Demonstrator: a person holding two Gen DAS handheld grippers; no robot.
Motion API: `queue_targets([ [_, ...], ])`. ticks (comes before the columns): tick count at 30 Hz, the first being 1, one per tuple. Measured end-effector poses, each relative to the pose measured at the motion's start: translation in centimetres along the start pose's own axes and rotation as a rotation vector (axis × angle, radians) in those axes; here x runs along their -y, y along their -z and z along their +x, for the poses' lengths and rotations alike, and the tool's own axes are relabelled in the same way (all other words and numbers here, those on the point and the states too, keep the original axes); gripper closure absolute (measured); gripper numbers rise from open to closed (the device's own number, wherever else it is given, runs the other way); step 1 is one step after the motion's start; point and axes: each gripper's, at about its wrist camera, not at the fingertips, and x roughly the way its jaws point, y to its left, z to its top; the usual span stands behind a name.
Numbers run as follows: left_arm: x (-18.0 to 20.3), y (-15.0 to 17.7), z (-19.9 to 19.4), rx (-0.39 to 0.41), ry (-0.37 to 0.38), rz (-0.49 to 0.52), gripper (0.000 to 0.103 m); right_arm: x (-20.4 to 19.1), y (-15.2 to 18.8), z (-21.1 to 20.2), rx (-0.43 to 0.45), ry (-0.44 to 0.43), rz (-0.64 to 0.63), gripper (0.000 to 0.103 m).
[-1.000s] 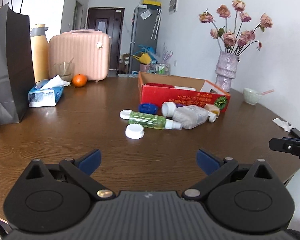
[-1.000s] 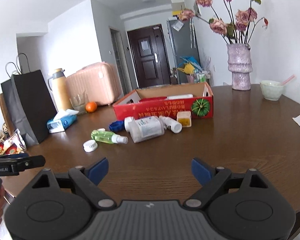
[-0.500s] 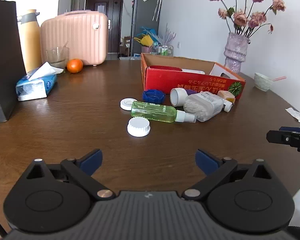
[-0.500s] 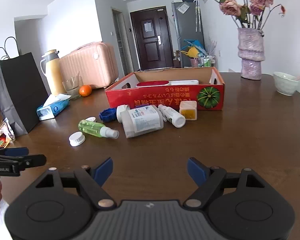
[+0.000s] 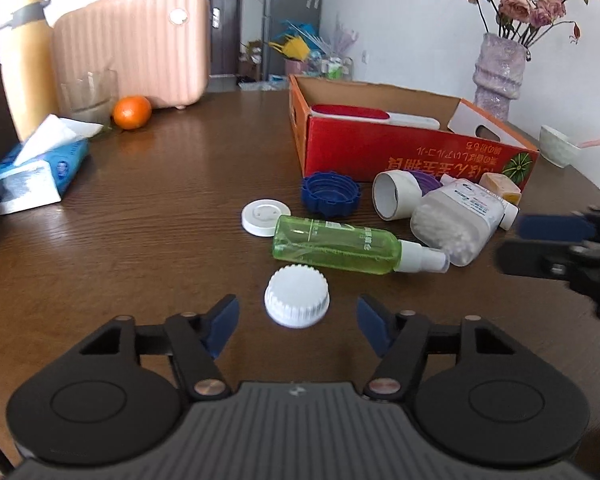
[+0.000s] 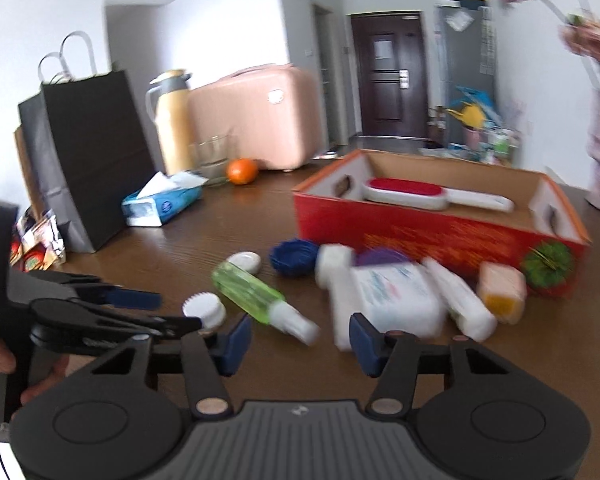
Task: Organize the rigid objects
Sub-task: 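Move both tools back toward the remaining items on the table, then grasp the white ridged cap with the left tool while the right tool grasps the green bottle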
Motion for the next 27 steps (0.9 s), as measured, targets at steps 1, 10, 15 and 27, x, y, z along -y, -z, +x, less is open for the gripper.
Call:
queue_targets([
  [1,-0.2,-0.2,0.5,-0.008,0.007,0.004,0.042,-0.3,-0.5,1.0,-0.01,-0.007,-0.016,0.051],
  [10,-1.5,-0.9,2.3,-0.026,0.077,0.036,0.062,-1.9,-2.7,8.6,-0.109,-0.076,-0.094,0.056],
  [15,-2.5,-0.8,2.2,-0.019,0.102,0.011,0.063,-2.2,-2.8,10.3,-0.125,-0.072,-0.103,0.061],
  [27,-2.9,-0.4,0.0,0.008,0.11,-0.024,0.063,-2.9,-1.7,10.1,-0.159,-0.053,-0.125,0.073],
])
